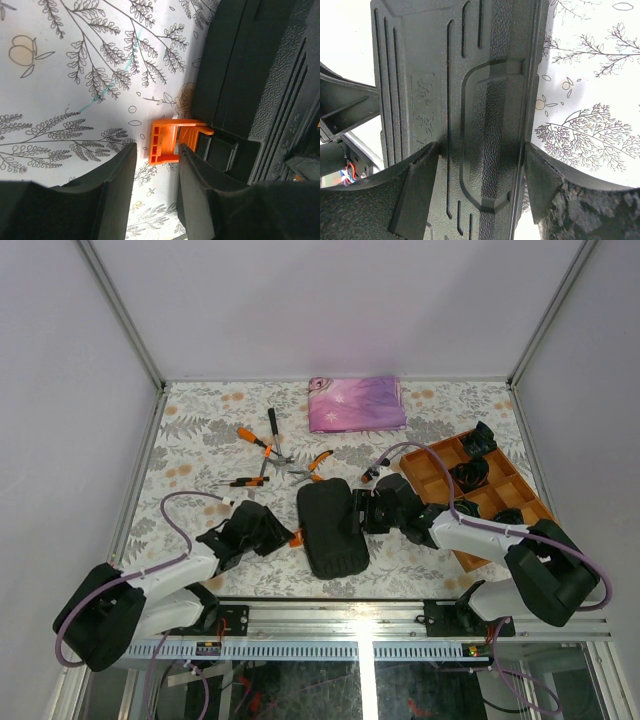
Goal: Sort the tools into containers
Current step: Open the storage box at the center of the board.
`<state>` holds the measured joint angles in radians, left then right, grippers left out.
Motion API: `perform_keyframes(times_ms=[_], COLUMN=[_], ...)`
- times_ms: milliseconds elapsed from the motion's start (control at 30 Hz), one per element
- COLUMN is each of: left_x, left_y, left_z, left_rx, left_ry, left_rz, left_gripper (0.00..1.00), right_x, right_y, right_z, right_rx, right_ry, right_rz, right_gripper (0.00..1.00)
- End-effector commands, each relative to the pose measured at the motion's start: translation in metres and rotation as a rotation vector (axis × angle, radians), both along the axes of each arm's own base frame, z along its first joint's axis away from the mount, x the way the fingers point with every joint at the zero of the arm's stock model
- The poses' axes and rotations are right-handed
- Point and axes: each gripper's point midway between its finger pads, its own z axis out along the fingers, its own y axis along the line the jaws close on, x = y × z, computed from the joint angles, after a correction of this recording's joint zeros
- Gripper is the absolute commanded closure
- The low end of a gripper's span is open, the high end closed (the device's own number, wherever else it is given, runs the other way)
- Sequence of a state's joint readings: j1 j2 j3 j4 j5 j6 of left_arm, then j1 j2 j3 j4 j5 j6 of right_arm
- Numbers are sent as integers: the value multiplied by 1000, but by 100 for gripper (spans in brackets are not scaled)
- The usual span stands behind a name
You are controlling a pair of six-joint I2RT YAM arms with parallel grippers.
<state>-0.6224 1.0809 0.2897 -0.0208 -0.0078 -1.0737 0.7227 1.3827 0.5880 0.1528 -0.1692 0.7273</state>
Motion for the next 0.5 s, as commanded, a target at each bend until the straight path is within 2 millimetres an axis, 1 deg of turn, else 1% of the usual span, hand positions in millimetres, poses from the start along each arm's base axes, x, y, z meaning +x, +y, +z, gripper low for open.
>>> perform_keyframes(times_ms=[0, 100, 200, 233, 367, 433, 467], left_x=[-19, -23, -28, -30, -33, -35, -35], left_y=[11, 10, 11, 11, 13, 13, 13], left_z=[-27, -34, -42, -44, -49, -51, -52], left_rx=[102, 121, 138, 140, 155, 158, 157], left_ry=[77, 93, 116, 124, 142, 152, 153], left_rz=[-45, -62, -72, -77, -82, -84, -84], left_gripper=[63, 67, 74, 76, 95, 99, 100], right_x=[-1, 4, 12, 15, 27, 32, 35], right_y=[-23, -21, -19, -19, -20, -24, -25], right_z=[-13, -5, 7, 10, 29, 36, 40], right_rx=[-119, -117, -128, -134, -162, -182, -194], right_ry=[-24, -48, -78, -87, -142, -166, -179], right_rz=[-25, -23, -20, -21, -36, -49, -57], right_gripper=[37, 33, 27, 25, 18, 16, 15])
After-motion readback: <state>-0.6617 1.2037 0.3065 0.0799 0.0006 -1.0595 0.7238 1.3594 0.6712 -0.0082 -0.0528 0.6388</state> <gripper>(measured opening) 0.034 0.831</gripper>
